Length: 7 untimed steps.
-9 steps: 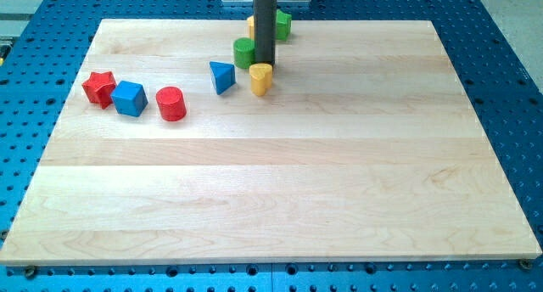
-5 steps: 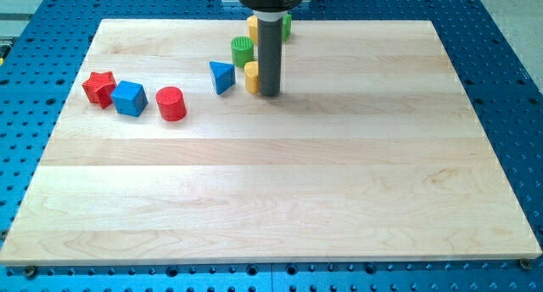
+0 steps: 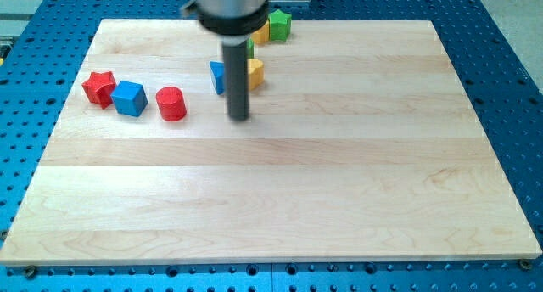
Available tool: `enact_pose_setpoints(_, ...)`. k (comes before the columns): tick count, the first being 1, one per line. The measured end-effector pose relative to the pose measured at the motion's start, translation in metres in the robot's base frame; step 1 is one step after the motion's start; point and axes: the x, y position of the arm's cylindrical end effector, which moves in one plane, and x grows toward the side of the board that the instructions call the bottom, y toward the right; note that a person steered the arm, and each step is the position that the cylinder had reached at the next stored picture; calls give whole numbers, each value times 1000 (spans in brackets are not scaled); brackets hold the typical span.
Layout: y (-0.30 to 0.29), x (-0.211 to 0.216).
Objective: Push the triangle right to the red circle
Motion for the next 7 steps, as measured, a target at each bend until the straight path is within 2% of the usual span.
enact_pose_setpoints(1,-28,5)
enact_pose_setpoints(2,-26,-33)
enact_pose_setpoints(3,-56,-58)
enact_pose_setpoints(5,-43,-128)
enact_pose_setpoints(7,3,-119)
